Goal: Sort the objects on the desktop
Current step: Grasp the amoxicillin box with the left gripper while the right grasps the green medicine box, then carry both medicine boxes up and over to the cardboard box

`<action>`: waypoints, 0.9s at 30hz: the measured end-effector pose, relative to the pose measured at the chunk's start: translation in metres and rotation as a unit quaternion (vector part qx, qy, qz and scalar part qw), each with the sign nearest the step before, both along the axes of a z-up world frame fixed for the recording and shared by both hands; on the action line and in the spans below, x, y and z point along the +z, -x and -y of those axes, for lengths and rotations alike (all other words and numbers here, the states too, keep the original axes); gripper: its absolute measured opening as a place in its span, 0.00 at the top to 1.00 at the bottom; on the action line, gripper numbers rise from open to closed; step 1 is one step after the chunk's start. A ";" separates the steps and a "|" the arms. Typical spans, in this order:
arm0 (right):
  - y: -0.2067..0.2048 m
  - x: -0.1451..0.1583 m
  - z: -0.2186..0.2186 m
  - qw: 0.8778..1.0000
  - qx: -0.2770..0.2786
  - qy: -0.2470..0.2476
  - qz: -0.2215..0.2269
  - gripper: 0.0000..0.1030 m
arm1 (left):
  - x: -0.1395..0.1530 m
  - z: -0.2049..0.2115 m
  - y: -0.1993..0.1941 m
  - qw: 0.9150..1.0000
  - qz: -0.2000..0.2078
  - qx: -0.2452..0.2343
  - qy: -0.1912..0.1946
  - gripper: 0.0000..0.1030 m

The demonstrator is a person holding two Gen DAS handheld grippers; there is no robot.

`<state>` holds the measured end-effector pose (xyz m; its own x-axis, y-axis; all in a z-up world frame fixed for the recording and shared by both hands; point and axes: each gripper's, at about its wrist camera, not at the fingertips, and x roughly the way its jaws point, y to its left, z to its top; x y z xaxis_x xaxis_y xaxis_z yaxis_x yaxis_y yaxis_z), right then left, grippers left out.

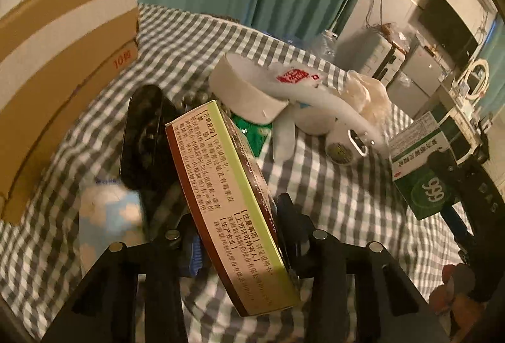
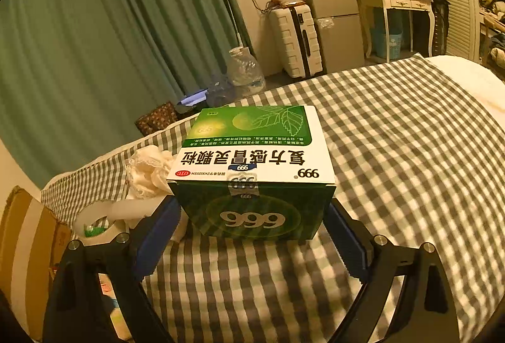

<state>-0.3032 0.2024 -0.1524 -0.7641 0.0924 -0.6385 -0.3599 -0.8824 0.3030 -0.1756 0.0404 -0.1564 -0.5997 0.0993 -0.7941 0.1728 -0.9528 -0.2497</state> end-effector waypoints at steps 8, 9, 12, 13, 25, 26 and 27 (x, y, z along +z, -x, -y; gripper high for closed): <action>-0.027 0.030 -0.002 1.000 0.003 -0.020 -0.021 0.11 | 0.026 -0.004 -0.031 0.999 -0.019 -0.032 -0.021 0.66; -0.031 0.034 -0.002 1.000 0.004 -0.020 -0.024 0.11 | 0.032 -0.005 -0.033 0.999 -0.027 -0.036 -0.018 0.66; -0.041 0.045 -0.003 0.999 0.007 -0.017 -0.029 0.11 | 0.051 -0.003 -0.046 0.998 -0.052 -0.042 -0.017 0.66; -0.046 0.049 -0.003 0.999 0.009 -0.016 -0.033 0.11 | 0.058 -0.003 -0.049 0.997 -0.059 -0.042 -0.017 0.66; -0.127 0.109 0.037 0.996 0.054 -0.039 -0.065 0.11 | 0.137 0.016 -0.091 0.989 -0.140 -0.034 -0.016 0.66; -0.133 0.117 0.044 0.995 0.058 -0.042 -0.069 0.11 | 0.144 0.021 -0.094 0.989 -0.147 -0.032 -0.016 0.66; -0.139 0.121 0.050 0.995 0.061 -0.045 -0.072 0.11 | 0.152 0.026 -0.097 0.987 -0.155 -0.027 -0.017 0.66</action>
<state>-0.1646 0.1526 -0.0315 -0.8561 0.0456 -0.5148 -0.2077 -0.9425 0.2618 -0.0787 0.0140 -0.0048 -0.8064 0.1621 -0.5688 0.0315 -0.9486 -0.3150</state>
